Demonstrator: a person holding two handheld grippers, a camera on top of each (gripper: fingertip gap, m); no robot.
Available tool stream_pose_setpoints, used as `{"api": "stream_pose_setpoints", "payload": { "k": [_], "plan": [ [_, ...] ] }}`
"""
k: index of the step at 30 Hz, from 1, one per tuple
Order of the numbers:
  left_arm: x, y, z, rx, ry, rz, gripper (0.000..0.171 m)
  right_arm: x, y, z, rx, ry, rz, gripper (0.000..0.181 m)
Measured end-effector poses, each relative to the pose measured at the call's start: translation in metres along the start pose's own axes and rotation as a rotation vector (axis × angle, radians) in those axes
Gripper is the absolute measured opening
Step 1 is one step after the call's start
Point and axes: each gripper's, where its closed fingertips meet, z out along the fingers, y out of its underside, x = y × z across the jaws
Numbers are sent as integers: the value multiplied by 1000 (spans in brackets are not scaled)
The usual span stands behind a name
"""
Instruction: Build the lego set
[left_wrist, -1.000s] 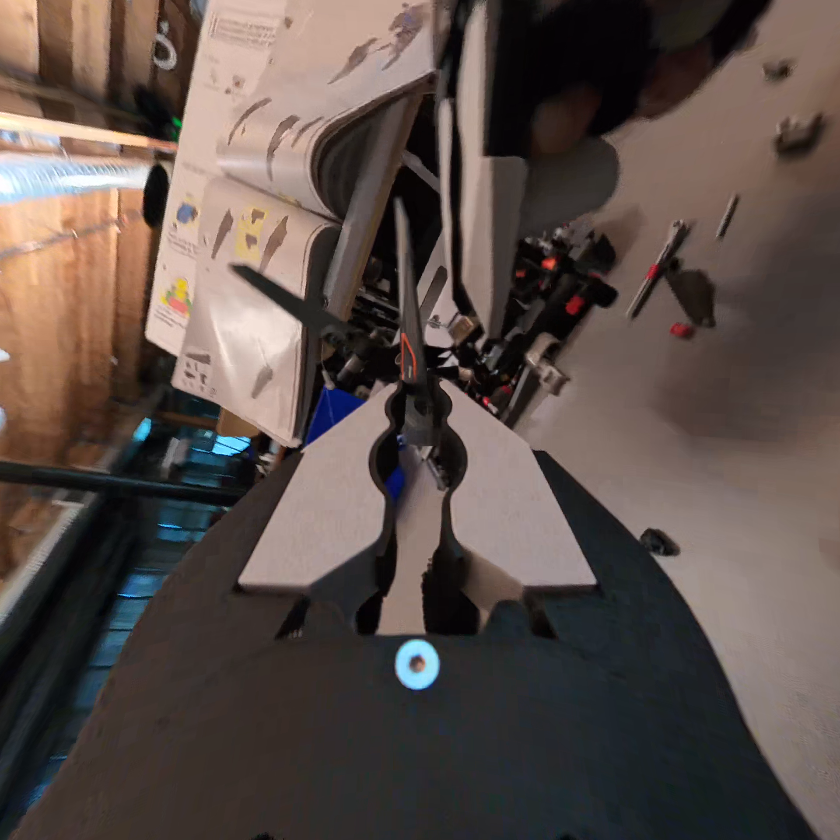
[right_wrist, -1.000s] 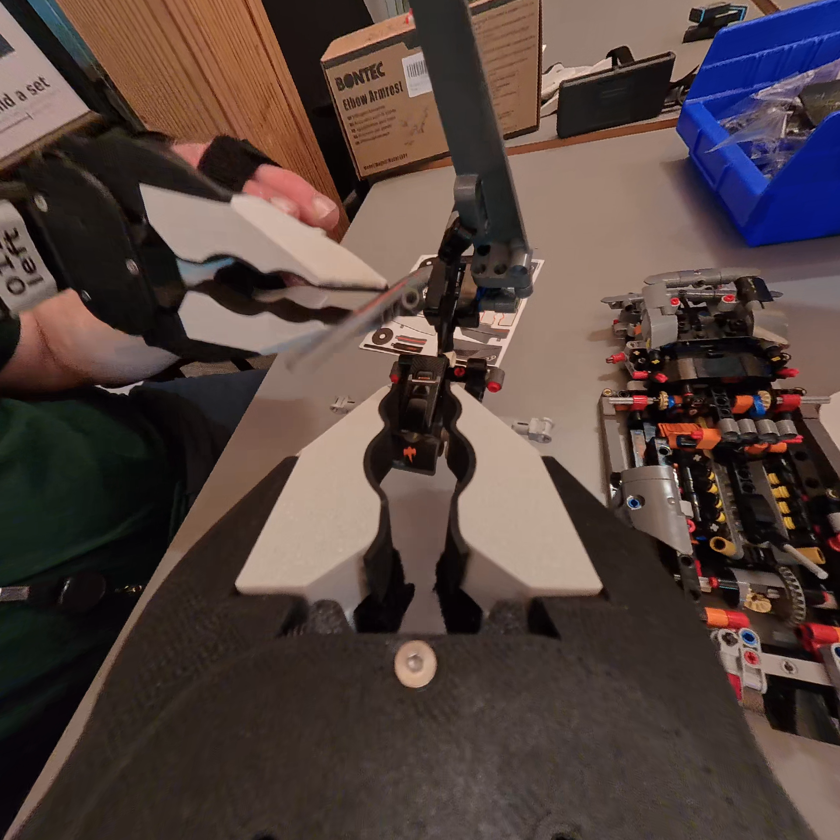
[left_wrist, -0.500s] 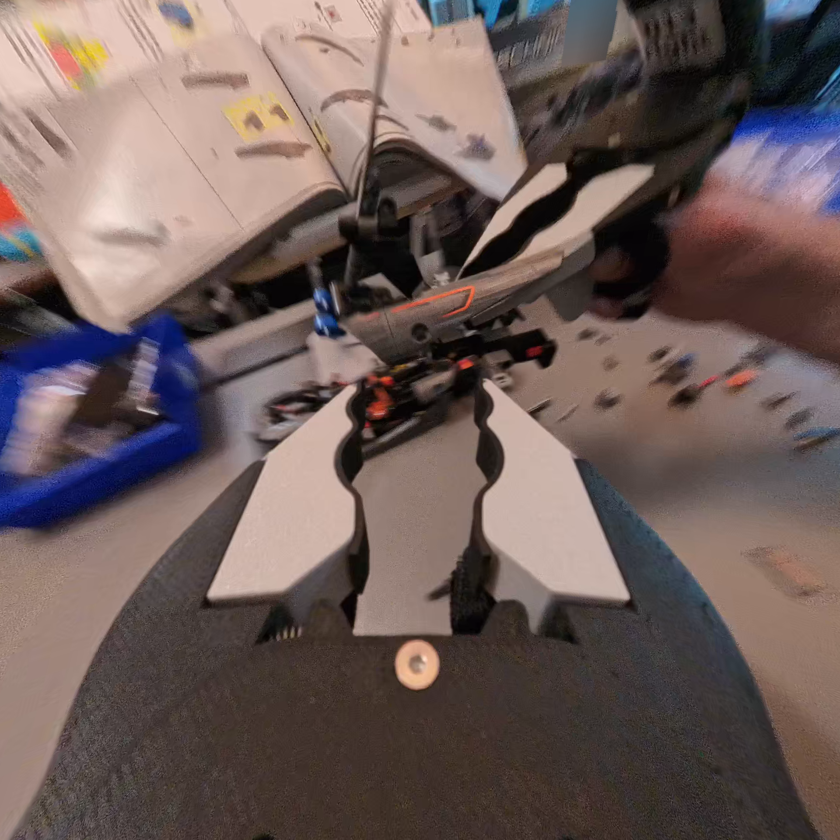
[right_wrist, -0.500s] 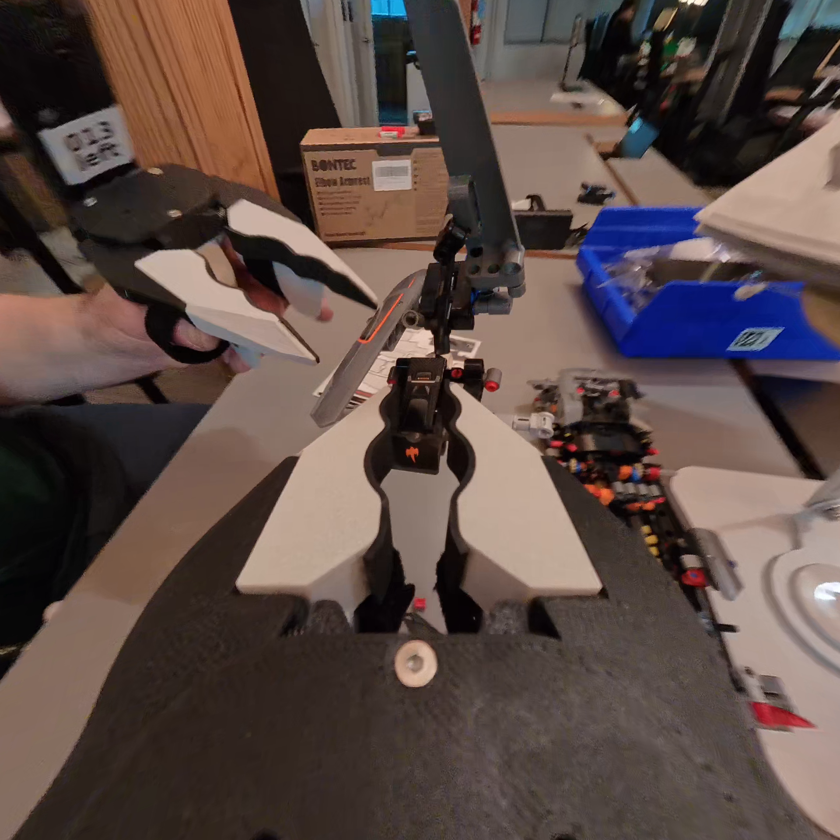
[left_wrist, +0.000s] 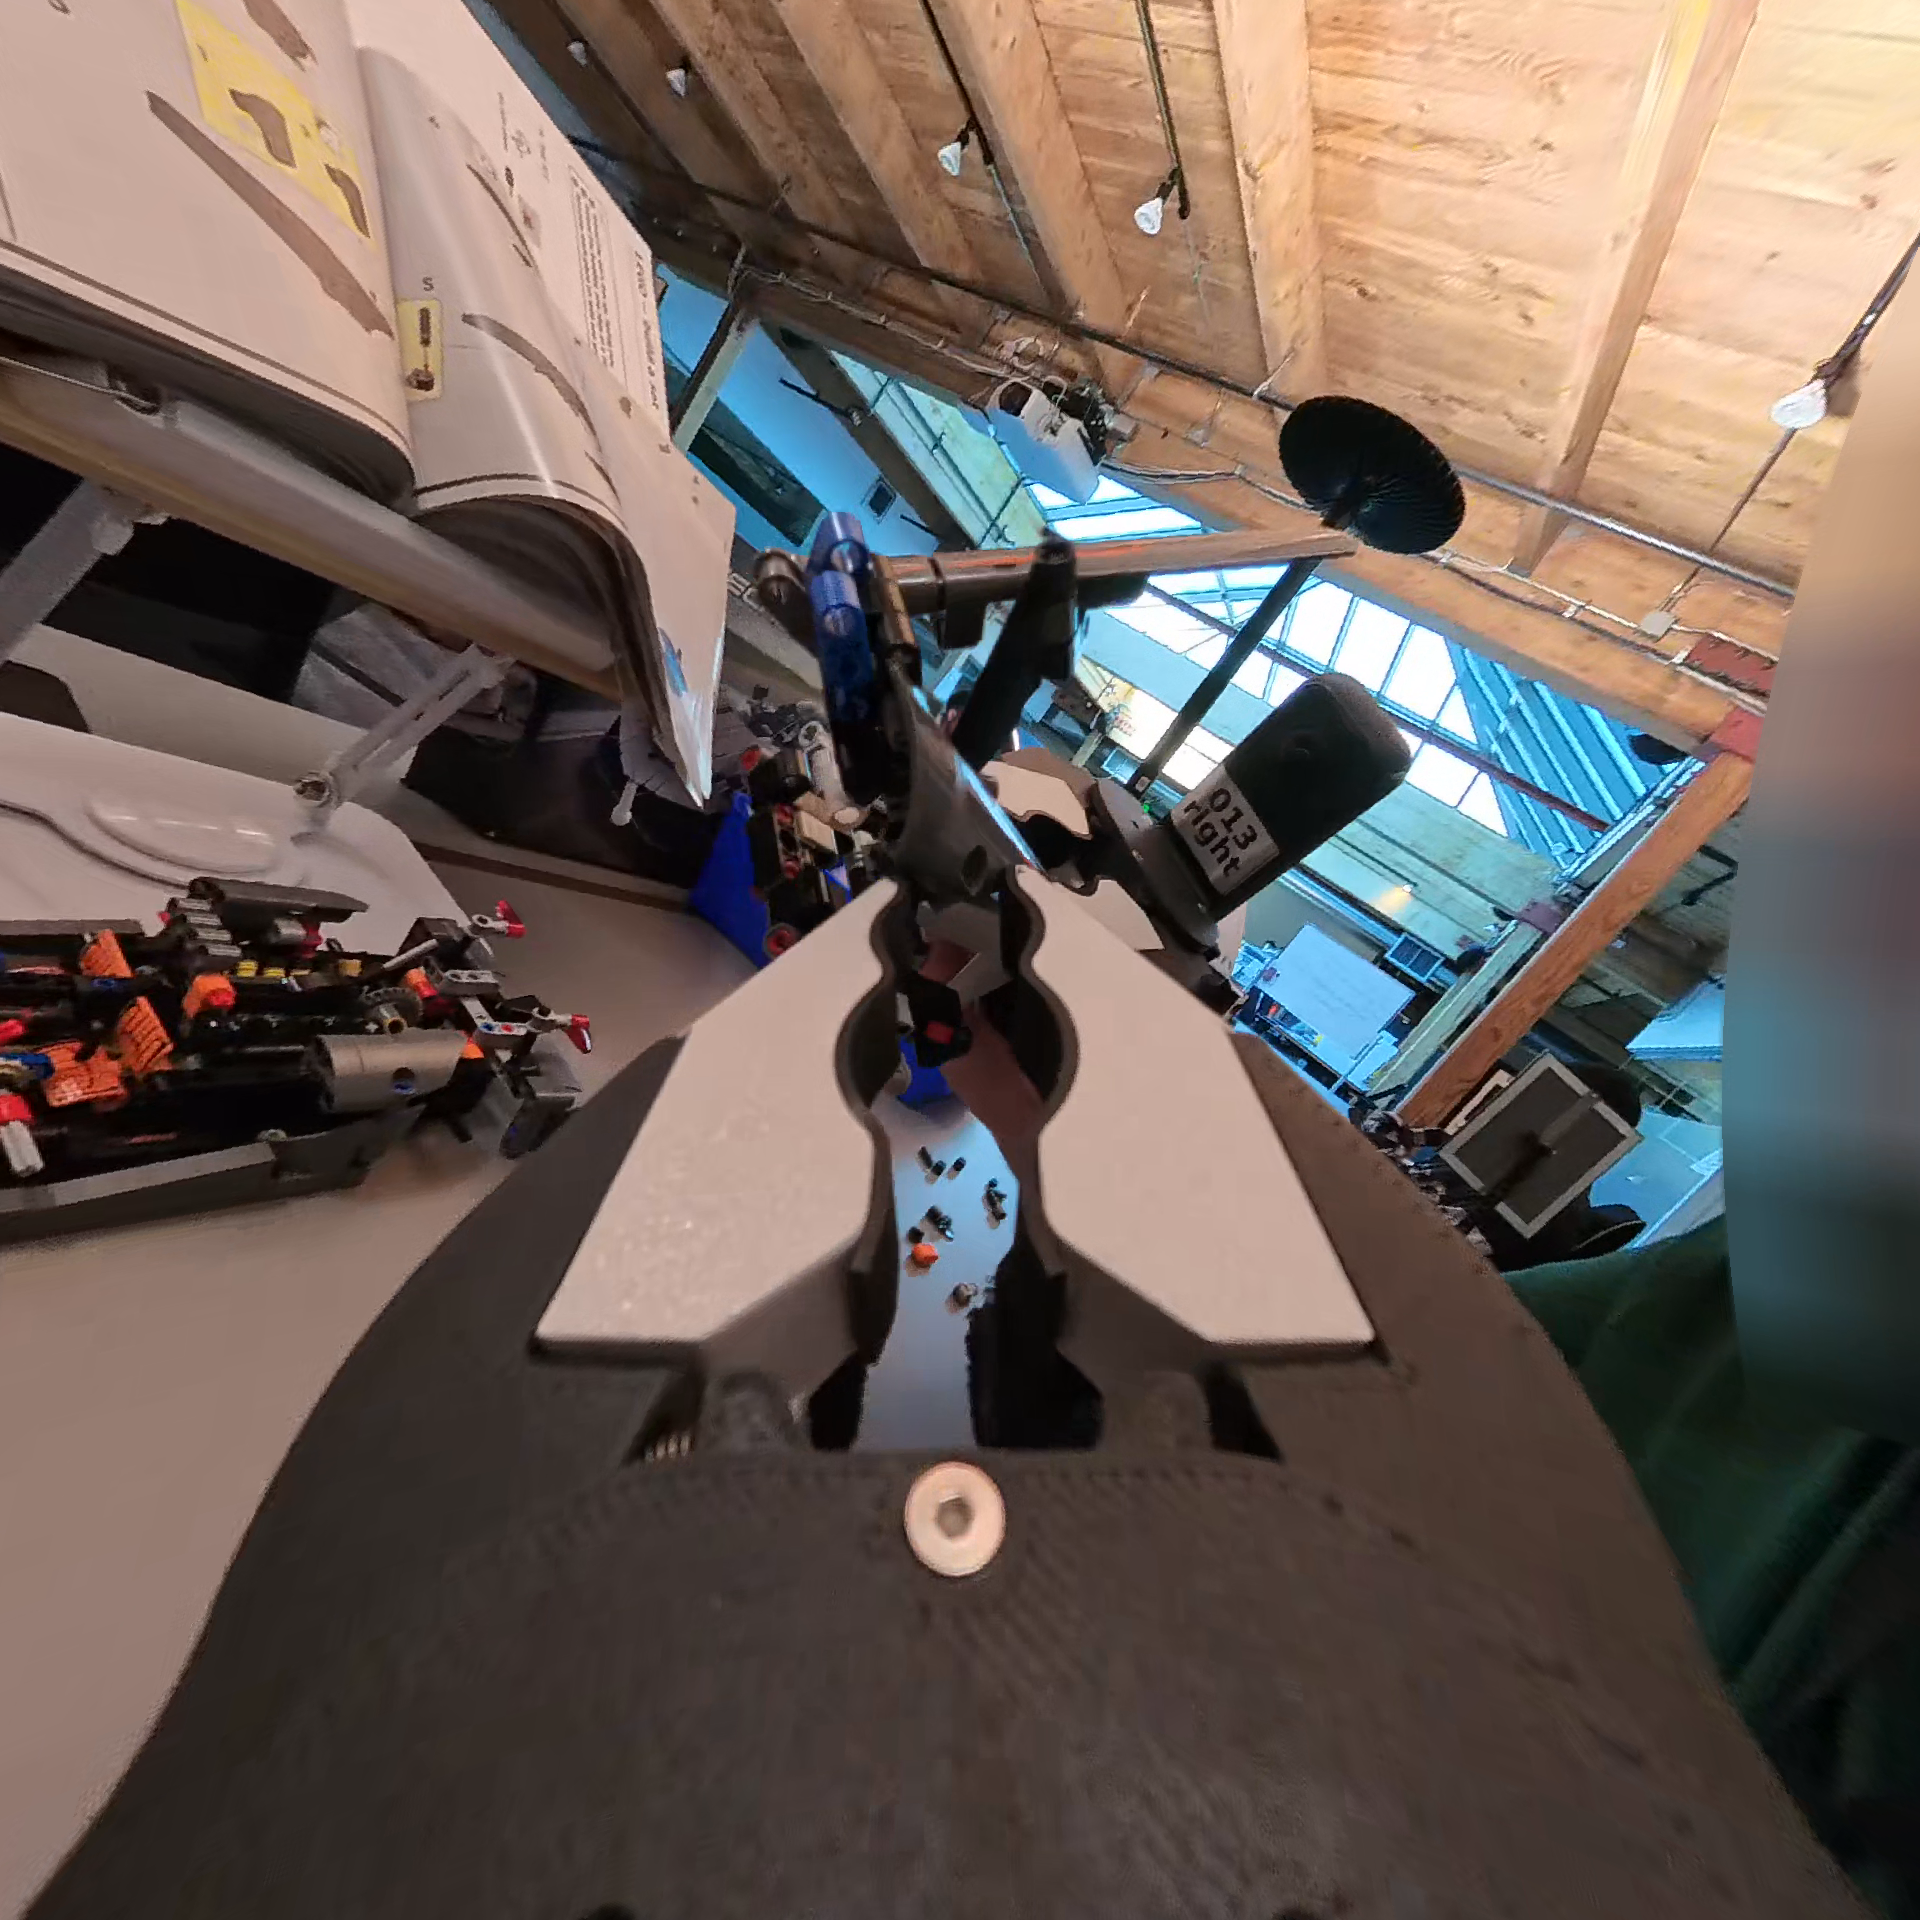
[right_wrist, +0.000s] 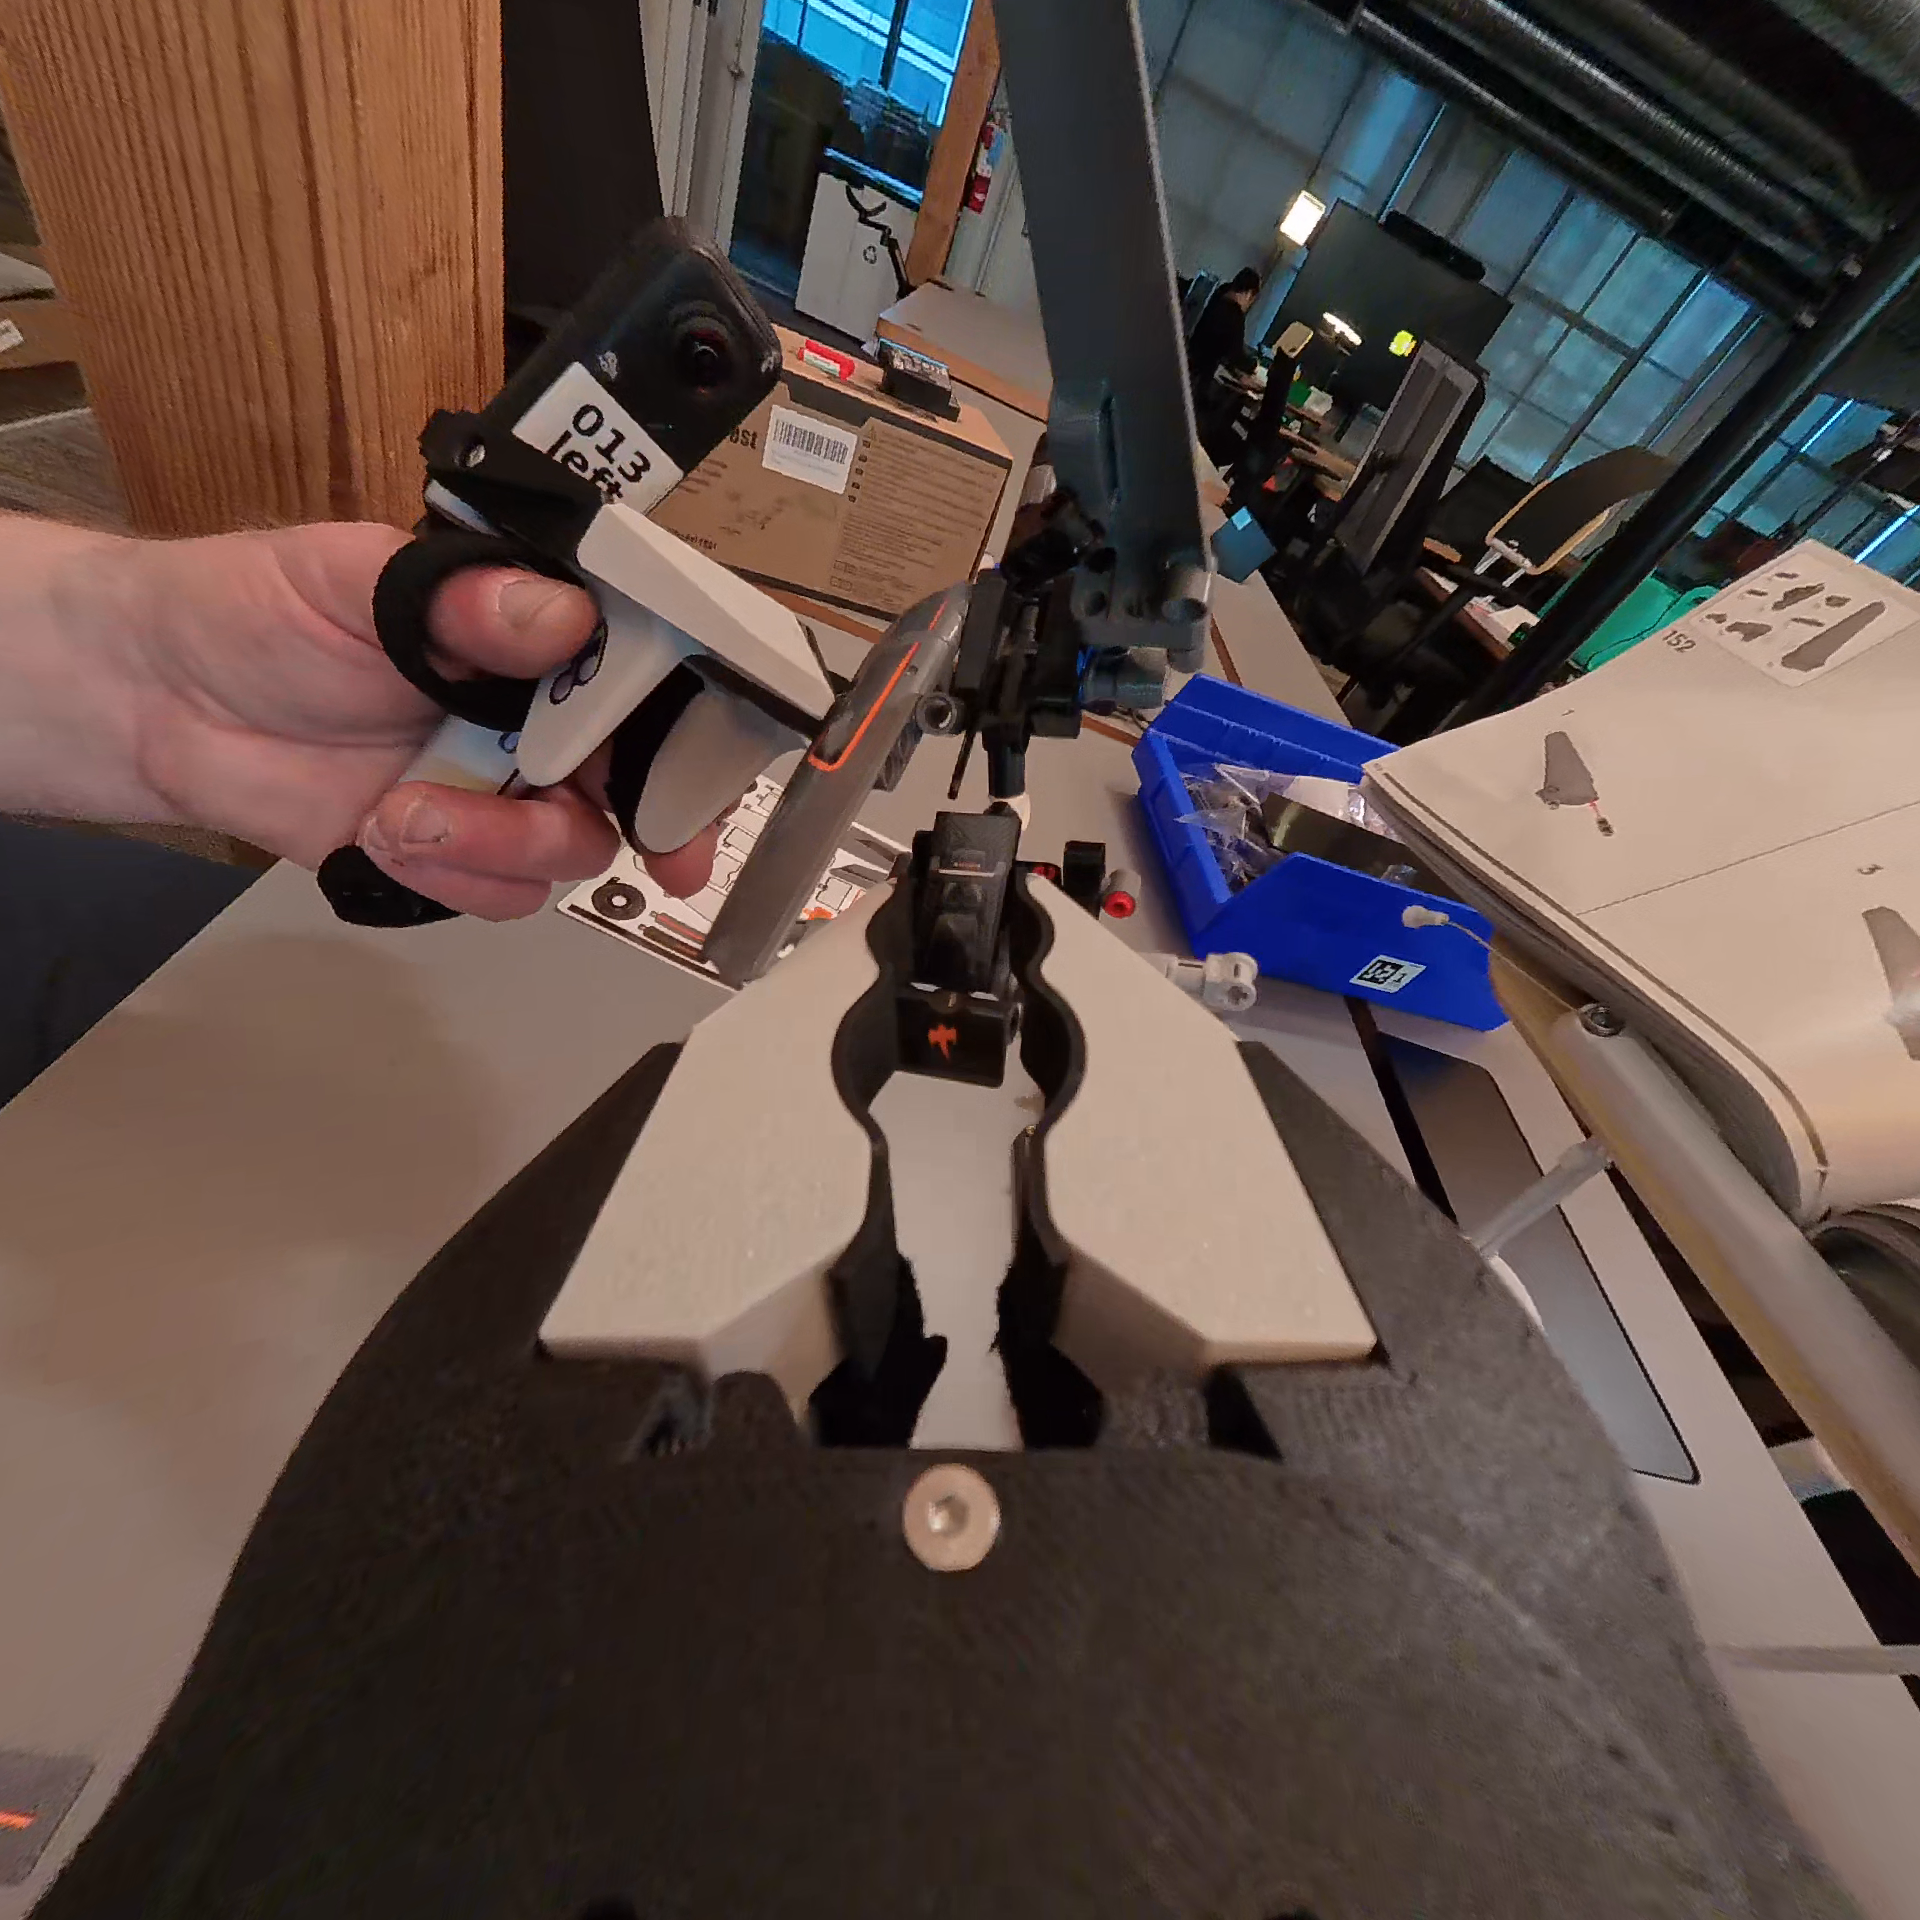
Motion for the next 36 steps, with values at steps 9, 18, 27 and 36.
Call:
{"api": "stream_pose_setpoints", "payload": {
  "k": [9,18,27,36],
  "plan": [
    [4,-3,-3,-74,6,68,11,-3,-4,0,-15,-15,13,16],
    [10,-5,-4,-89,82,31,10,-4,-13,-3,-10,3,-6,15],
    [21,-13,-4,-32,186,6,7,-9,-14,0,44,-42,13,18],
    [29,-24,-6,55,267,5,7,-4,-20,-7,142,-74,86,26]
  ]
}}
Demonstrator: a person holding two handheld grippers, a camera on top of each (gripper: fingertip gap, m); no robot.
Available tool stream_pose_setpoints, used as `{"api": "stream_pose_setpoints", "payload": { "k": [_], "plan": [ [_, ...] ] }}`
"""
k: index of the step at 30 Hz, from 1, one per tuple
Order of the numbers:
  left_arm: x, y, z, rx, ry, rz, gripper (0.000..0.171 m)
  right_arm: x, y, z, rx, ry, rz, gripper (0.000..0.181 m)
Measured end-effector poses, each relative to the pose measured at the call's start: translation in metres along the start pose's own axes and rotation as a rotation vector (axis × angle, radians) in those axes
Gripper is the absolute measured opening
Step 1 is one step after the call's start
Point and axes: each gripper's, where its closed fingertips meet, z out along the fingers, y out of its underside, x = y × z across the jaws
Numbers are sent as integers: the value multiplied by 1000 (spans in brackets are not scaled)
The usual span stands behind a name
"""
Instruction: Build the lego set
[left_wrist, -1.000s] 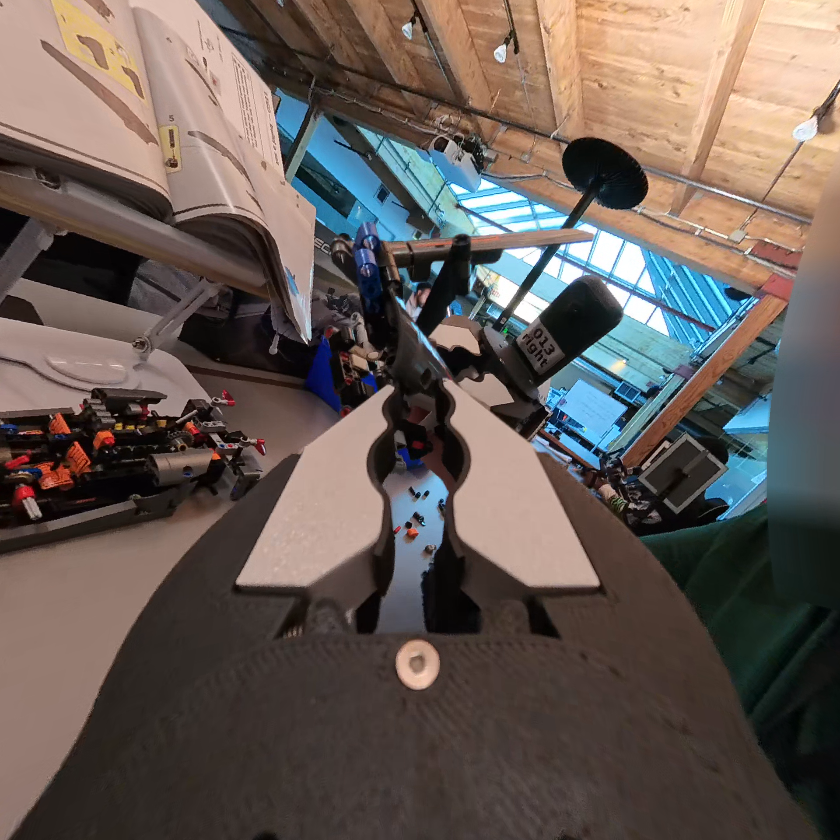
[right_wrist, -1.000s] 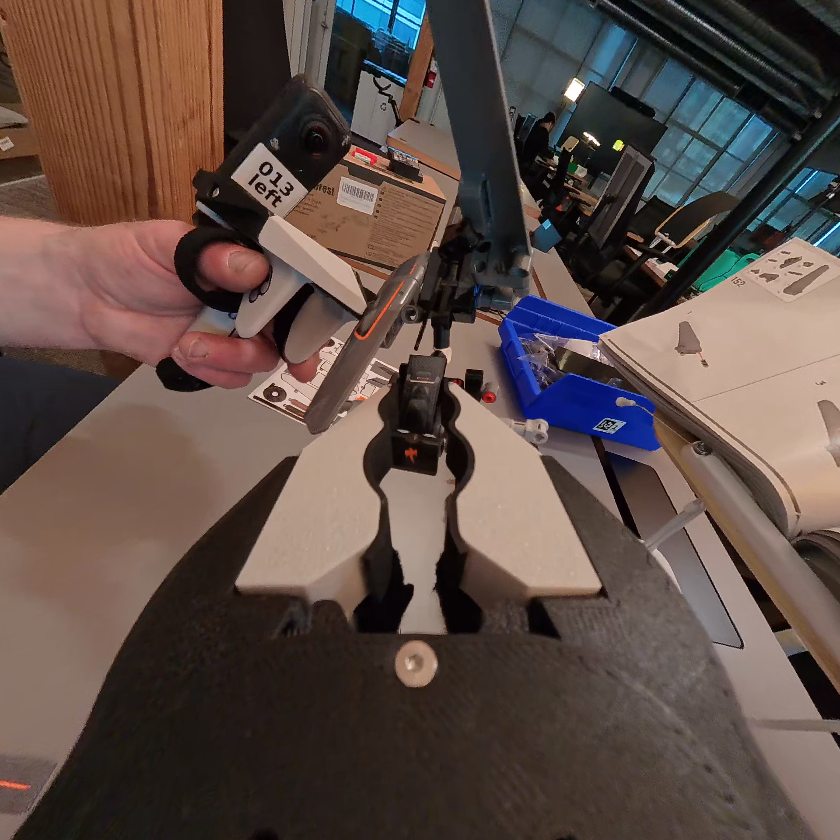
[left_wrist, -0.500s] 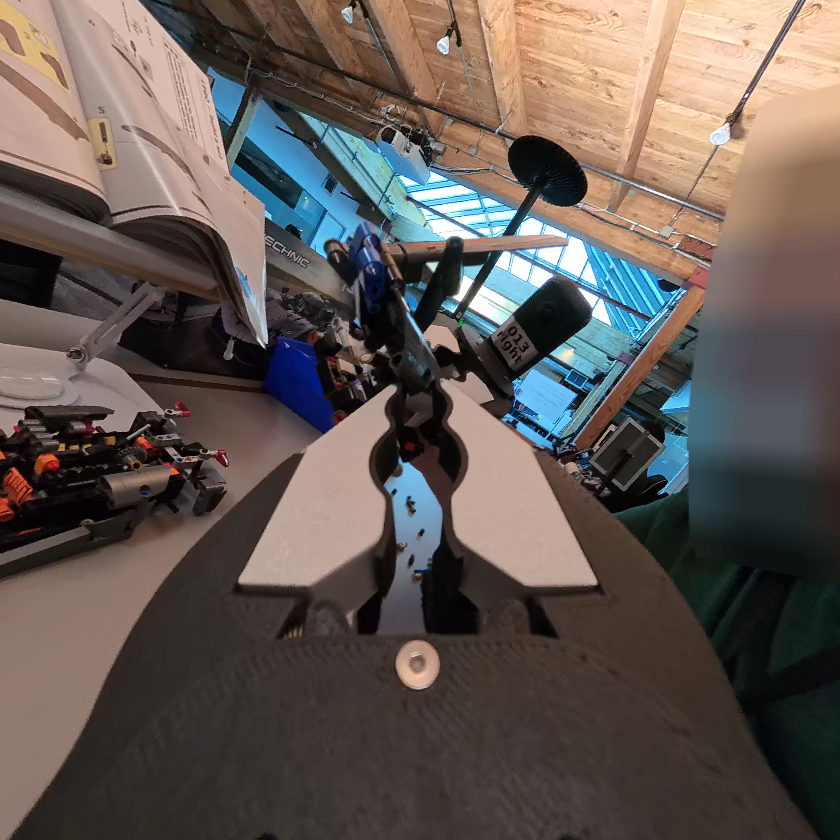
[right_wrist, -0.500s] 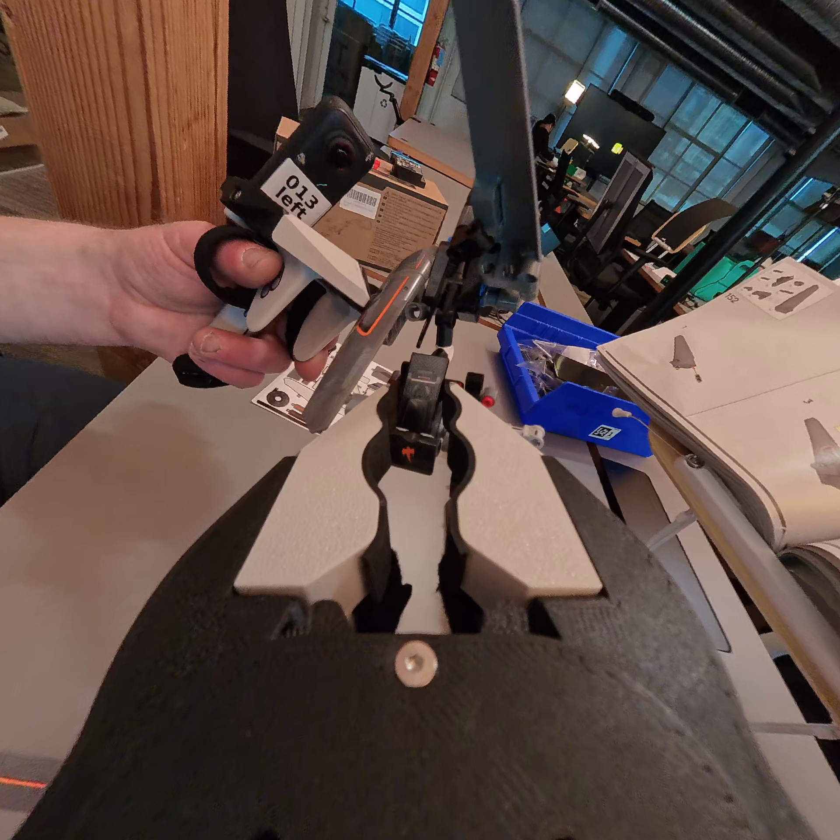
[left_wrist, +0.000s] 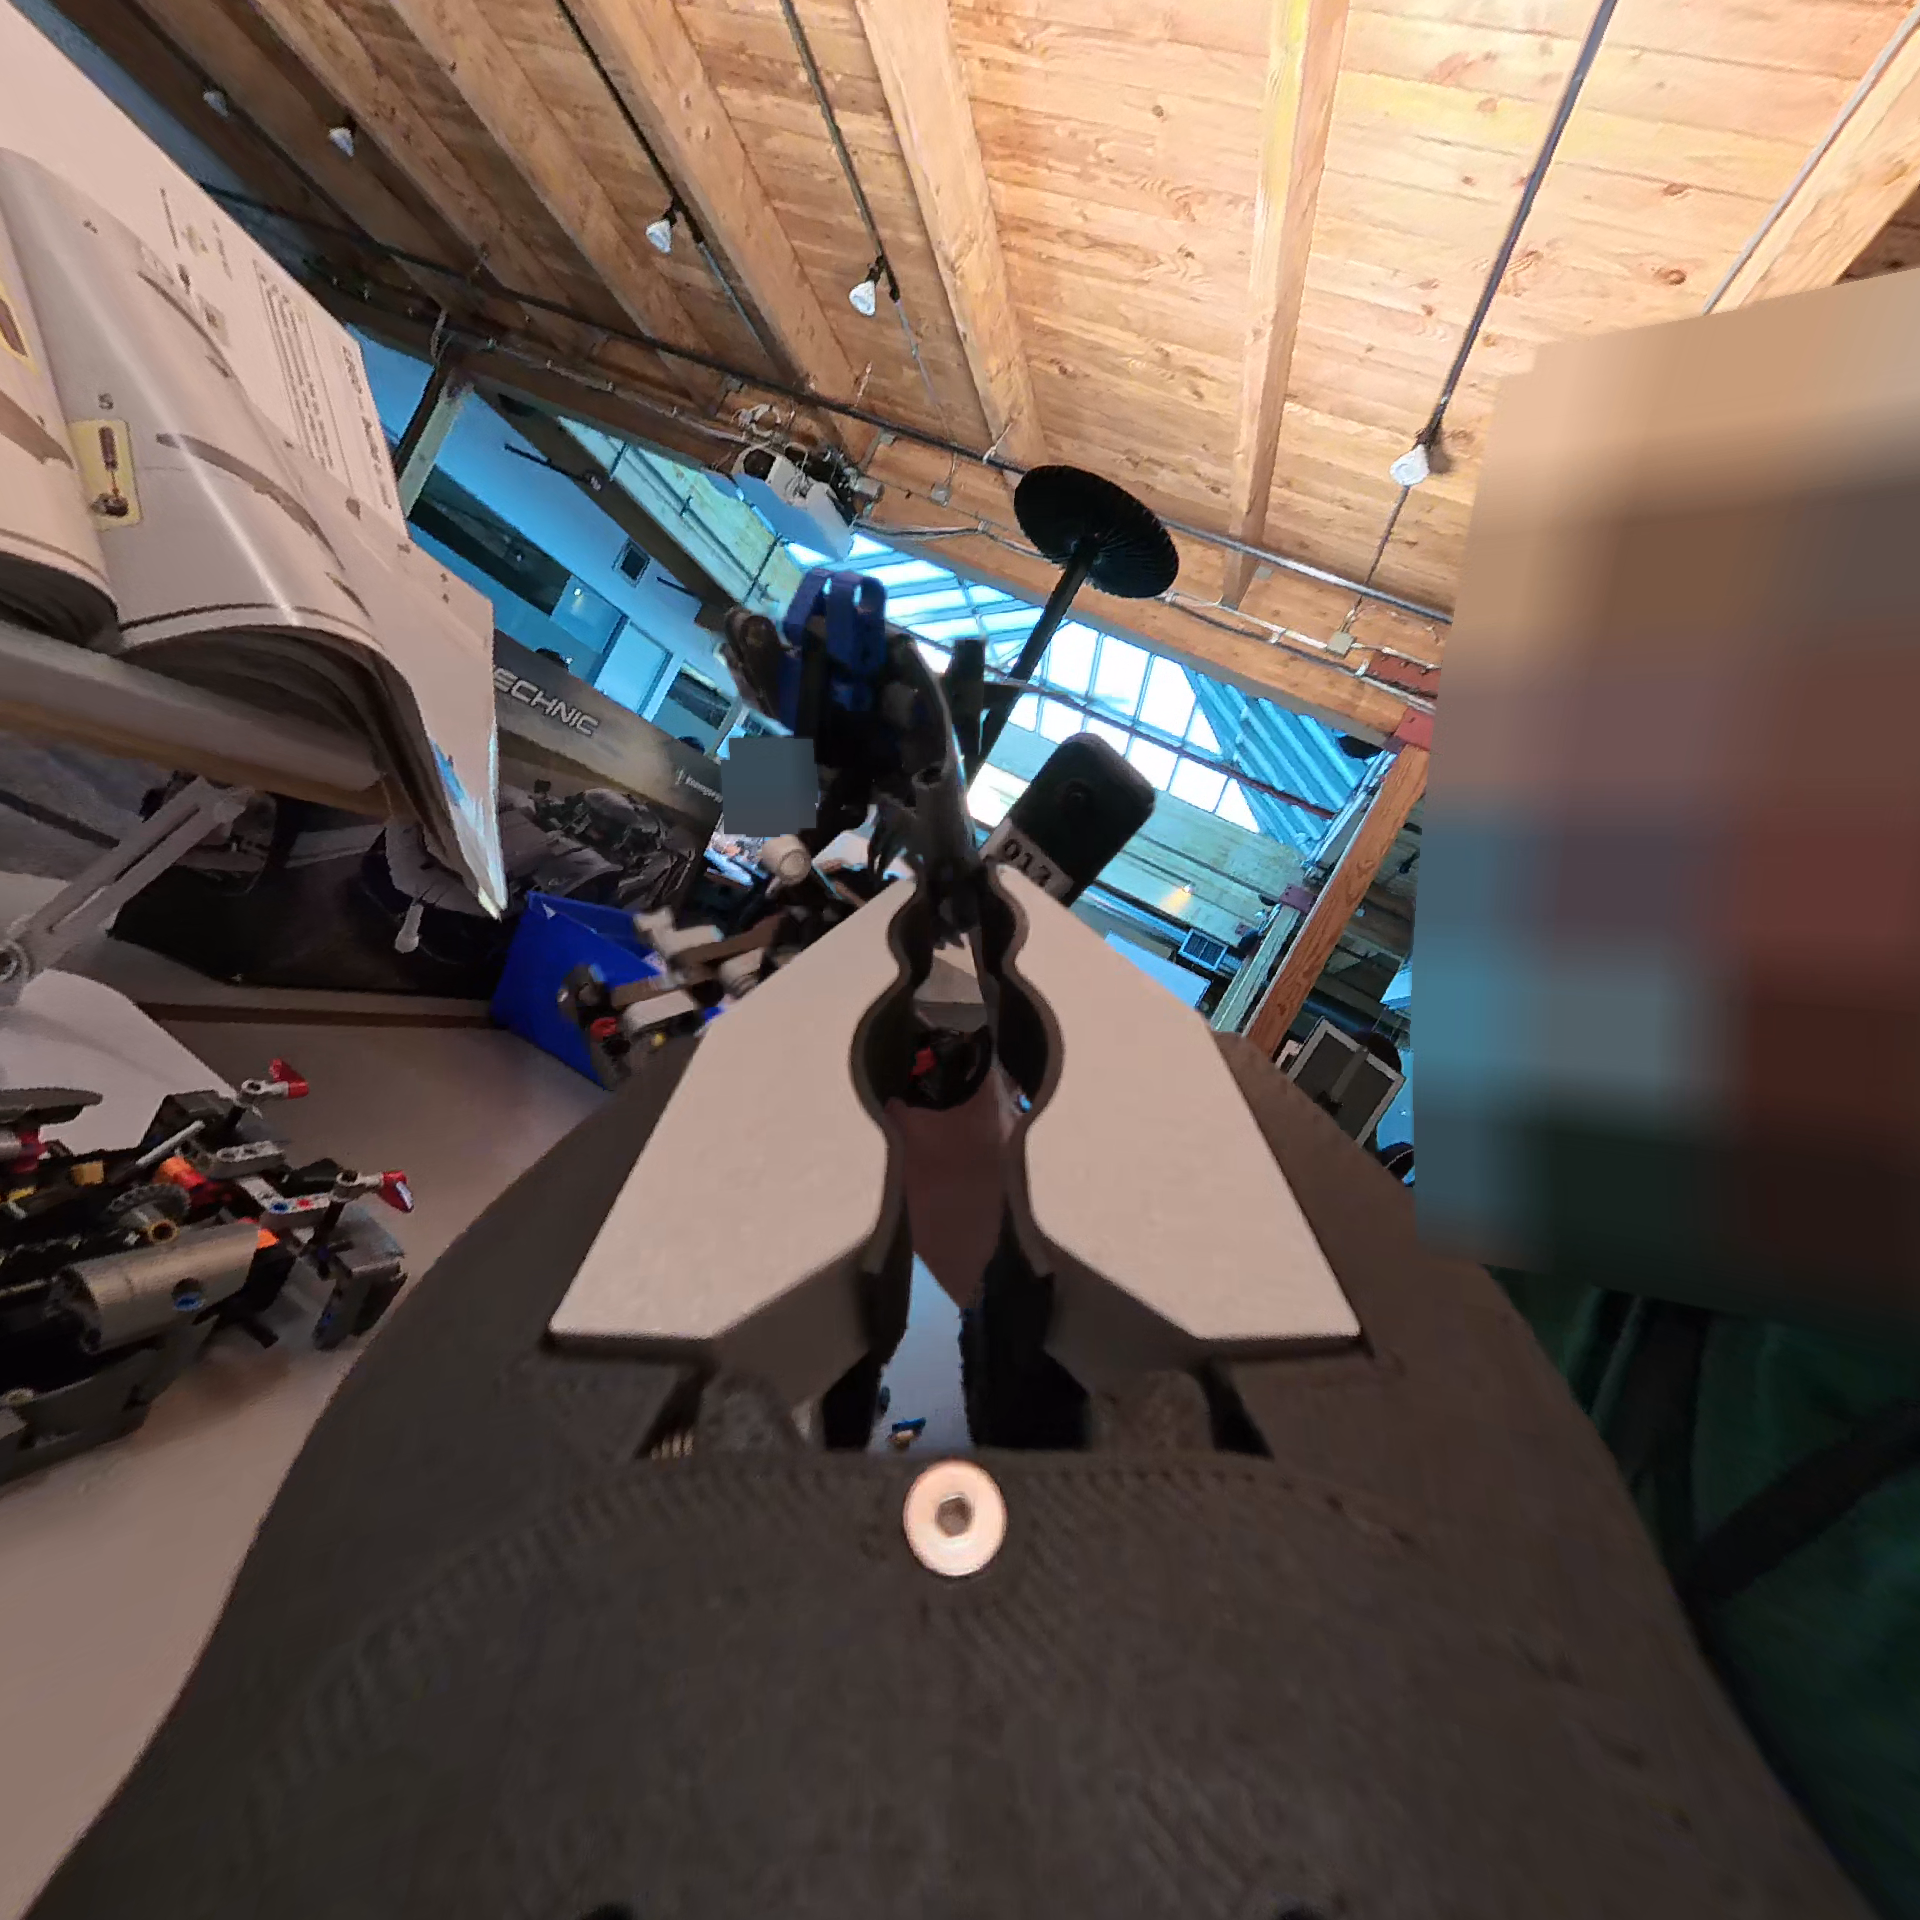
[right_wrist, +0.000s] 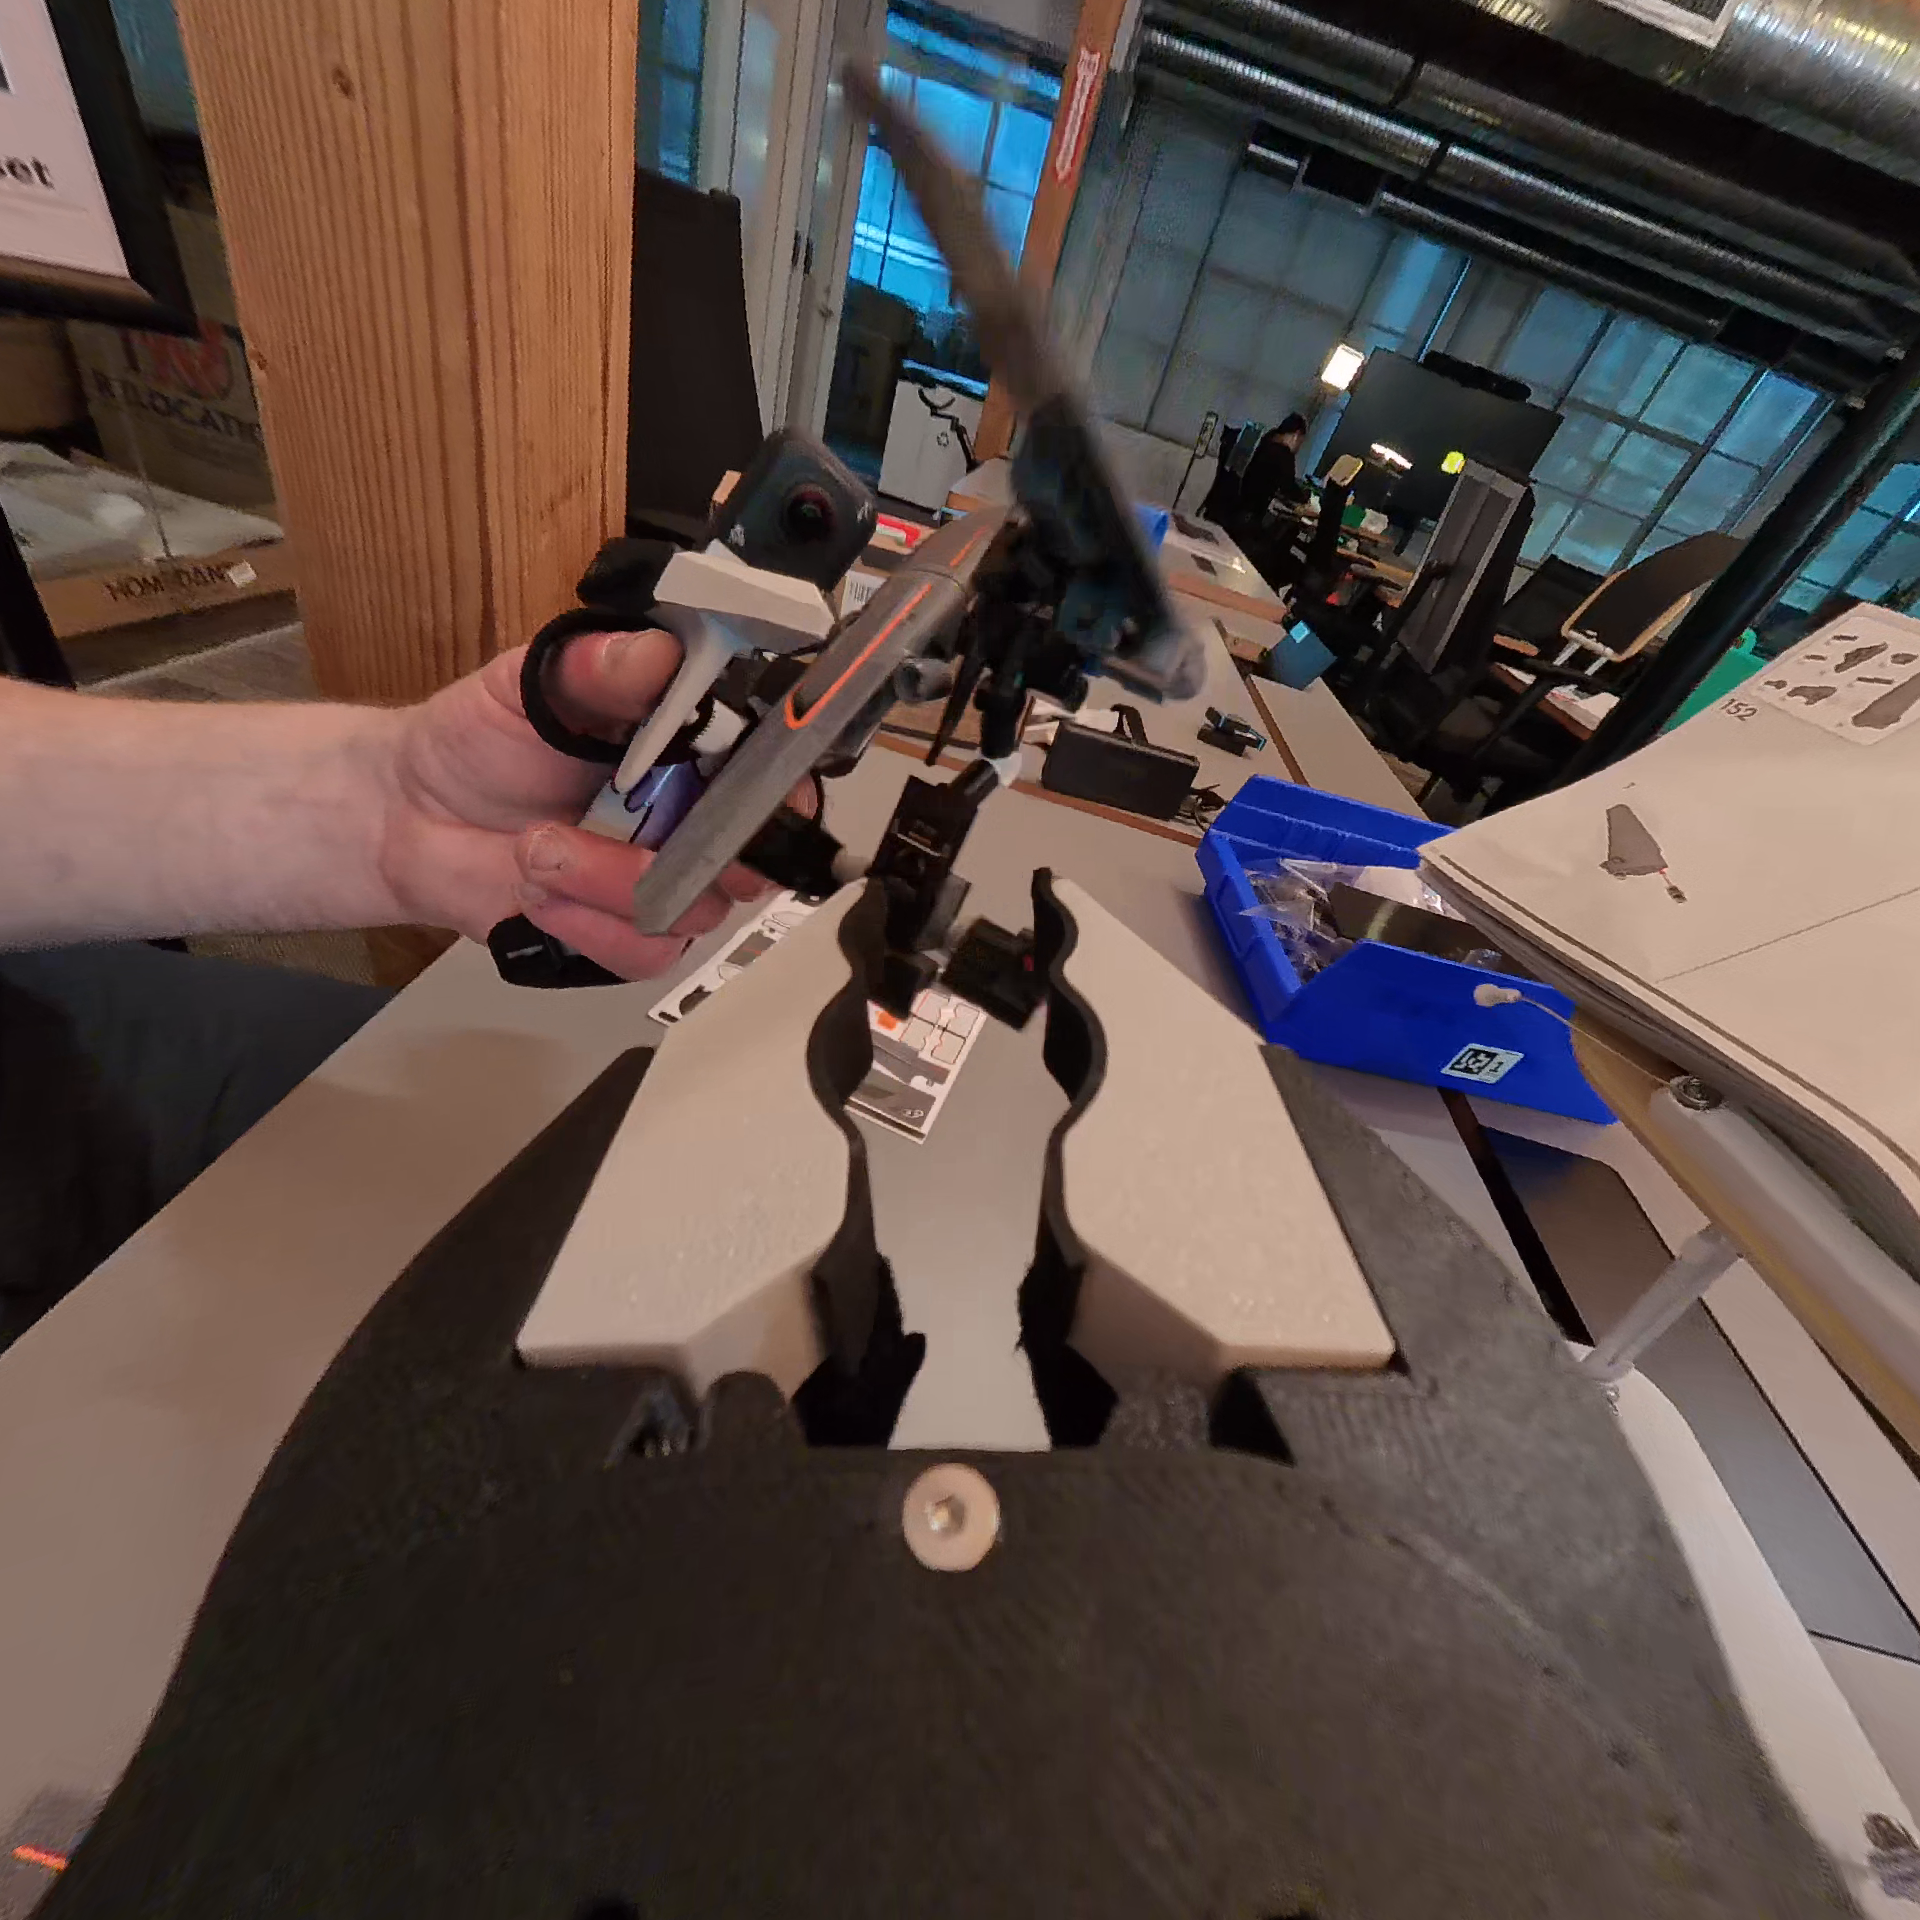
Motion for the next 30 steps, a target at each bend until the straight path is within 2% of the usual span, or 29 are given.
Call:
{"api": "stream_pose_setpoints", "payload": {
  "k": [3,6,10,13,17,21,23,26,30],
  "plan": [
    [1,0,1,-11,-4,26,6,5,-2,-5,20,-19,69,24],
    [-1,1,1,-24,-11,41,6,-4,-9,-8,56,-119,171,18],
    [-3,3,1,-50,-29,89,6,-8,-10,-15,82,-283,386,31],
    [-4,8,3,-85,-42,123,5,-2,-16,-17,130,-243,379,27],
    [-3,10,4,-109,-46,162,6,0,-15,-26,97,-274,425,33],
    [-4,9,3,-142,-67,209,5,-8,-14,-44,94,-449,556,42],
    [-3,10,3,-164,-70,237,6,-7,-22,-52,157,-526,635,51],
    [1,9,4,-182,-56,270,5,-8,-28,-52,190,-578,714,53],
    [4,9,5,-202,-42,295,5,-15,-31,-51,190,-612,715,50]
  ]
}}
